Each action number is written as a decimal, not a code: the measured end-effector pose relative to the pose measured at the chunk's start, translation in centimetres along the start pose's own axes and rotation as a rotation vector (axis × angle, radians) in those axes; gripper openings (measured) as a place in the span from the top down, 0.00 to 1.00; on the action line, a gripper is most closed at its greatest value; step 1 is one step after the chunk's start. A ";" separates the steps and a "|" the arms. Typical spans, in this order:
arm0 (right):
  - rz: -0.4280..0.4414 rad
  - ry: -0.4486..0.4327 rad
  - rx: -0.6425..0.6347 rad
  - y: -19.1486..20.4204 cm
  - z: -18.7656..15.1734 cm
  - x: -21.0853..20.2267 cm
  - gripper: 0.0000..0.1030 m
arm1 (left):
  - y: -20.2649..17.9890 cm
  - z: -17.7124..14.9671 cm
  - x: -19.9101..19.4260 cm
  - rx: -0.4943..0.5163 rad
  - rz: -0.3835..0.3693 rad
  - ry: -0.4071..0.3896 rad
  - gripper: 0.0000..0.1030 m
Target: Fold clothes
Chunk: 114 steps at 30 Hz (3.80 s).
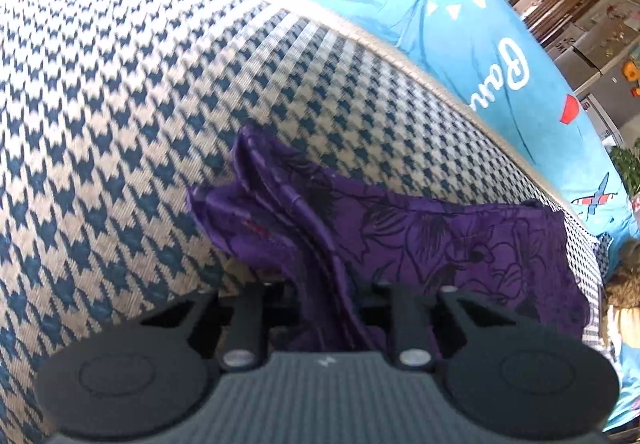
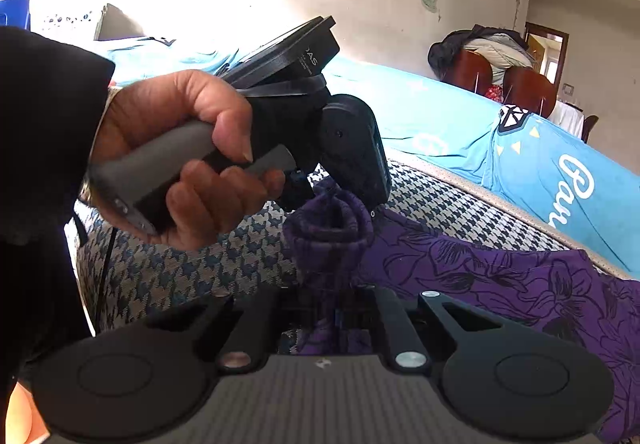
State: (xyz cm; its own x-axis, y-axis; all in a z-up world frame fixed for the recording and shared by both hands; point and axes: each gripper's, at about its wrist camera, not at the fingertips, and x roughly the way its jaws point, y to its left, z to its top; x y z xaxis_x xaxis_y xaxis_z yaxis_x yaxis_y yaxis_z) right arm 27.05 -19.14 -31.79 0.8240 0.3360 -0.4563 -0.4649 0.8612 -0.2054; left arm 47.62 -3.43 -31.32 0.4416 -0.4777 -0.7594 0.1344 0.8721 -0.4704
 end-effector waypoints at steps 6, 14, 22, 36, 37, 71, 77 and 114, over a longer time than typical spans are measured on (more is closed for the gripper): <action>-0.042 -0.041 -0.009 -0.9 0.0 -1.5 0.92 | -2.7 -0.2 -1.8 0.051 -0.022 -0.108 0.83; -0.124 -0.116 0.032 -4.6 0.5 -4.7 0.92 | -9.4 0.4 -4.1 0.075 -0.027 -0.184 0.83; -0.242 -0.210 0.128 -10.2 1.0 -9.1 0.92 | -20.3 1.3 -5.6 0.201 -0.042 -0.252 0.83; -0.396 -0.149 0.381 -21.9 -2.3 -12.1 0.92 | -37.7 -0.6 3.0 0.387 -0.085 -0.155 0.83; -0.403 -0.129 0.414 -22.5 -2.8 -12.0 0.92 | -38.4 -0.9 4.3 0.398 -0.081 -0.141 0.82; -0.476 -0.047 0.762 -30.4 -5.9 -14.7 0.75 | -32.4 -1.8 2.2 0.465 -0.069 -0.053 0.29; -0.312 -0.017 0.740 -30.0 -5.1 -11.9 0.75 | -26.6 1.0 0.9 0.390 0.004 -0.061 0.28; -0.331 0.134 0.605 -29.1 -5.2 -7.8 0.68 | -20.2 6.1 8.9 0.174 0.043 -0.034 0.10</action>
State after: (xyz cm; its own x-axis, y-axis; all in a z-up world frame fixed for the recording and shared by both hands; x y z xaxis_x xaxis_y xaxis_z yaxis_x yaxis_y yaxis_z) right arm 32.48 -48.78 -26.82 0.8262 0.0030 -0.5634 0.0976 0.9841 0.1485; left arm 54.23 -24.70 -25.86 0.4797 -0.4382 -0.7601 0.2648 0.8983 -0.3507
